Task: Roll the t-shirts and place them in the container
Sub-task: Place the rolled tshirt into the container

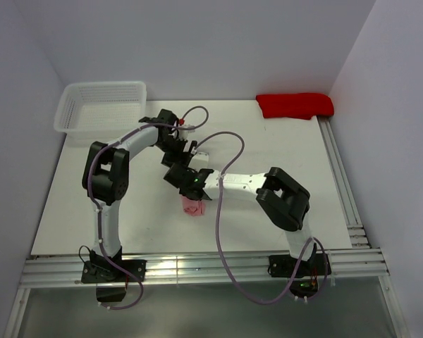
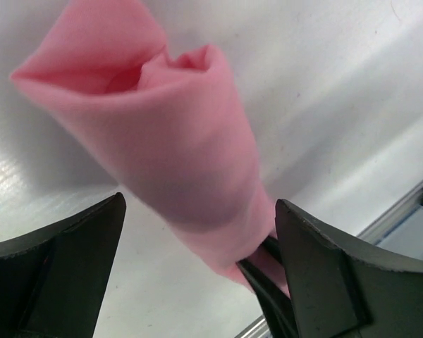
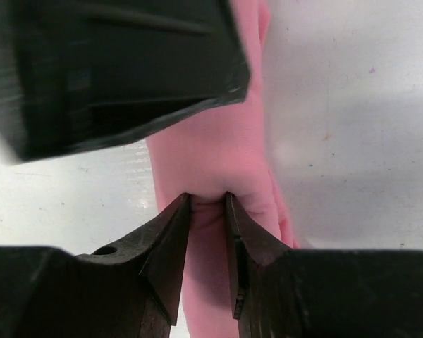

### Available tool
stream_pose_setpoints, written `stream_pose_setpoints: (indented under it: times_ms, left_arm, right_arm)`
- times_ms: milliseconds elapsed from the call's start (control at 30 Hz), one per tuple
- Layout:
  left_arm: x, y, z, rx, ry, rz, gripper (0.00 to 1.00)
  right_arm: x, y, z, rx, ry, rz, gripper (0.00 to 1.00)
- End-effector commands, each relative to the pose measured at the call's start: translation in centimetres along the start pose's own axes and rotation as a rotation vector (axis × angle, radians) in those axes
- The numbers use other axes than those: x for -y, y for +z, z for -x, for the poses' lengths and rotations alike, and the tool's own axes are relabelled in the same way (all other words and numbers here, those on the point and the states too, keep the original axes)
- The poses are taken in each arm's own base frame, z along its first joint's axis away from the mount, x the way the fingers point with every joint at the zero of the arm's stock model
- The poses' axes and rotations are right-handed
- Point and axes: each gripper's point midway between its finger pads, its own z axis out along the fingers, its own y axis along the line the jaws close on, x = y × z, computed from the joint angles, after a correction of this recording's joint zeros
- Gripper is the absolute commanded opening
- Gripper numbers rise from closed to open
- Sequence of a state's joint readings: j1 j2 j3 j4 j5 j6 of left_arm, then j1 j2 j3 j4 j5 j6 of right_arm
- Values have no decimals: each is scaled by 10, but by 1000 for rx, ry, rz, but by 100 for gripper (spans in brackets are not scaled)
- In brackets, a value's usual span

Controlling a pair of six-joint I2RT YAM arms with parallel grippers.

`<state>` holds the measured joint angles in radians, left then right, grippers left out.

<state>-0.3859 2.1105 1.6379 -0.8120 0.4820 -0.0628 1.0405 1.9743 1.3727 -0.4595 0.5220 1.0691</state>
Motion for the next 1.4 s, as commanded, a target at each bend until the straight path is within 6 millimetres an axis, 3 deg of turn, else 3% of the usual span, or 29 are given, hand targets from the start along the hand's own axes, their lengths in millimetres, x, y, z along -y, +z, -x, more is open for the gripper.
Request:
stream_pose_setpoints:
  times_ms: [0,333,667,867,900,967,1067,1167,1300,1367]
  left_arm:
    - [11,-24,-3,31,5,-92,91]
    - [9,-3,-40,-28,-71,-206,90]
    - [5,21,-35,-28,-148,-248,75]
    - [-1,36,-32,-43,-175,-233,59]
    - [-3,38,-29,-41,-180,-229,51]
    - [-5,39,-26,-37,-179,-220,46]
    - [-7,40,-19,-28,-169,-210,30]
    - [-11,40,-11,-7,-143,-178,3]
    - [-23,41,-2,33,-91,-105,0]
    - [-32,39,4,72,-57,-40,0]
  right_arm:
    - [34,11,-26,-79,-25,-82,33]
    - [40,11,-31,-97,13,-46,32]
    - [53,9,-38,-111,44,-42,32]
    - [52,7,-37,-114,45,-29,32]
    - [51,7,-37,-112,44,-26,32]
    - [51,6,-36,-114,44,-22,32]
    - [47,3,-33,-107,42,-6,32]
    - [44,-1,-27,-97,45,6,33]
    - [41,-14,-14,-72,62,29,45]
    - [41,-36,9,-23,94,55,53]
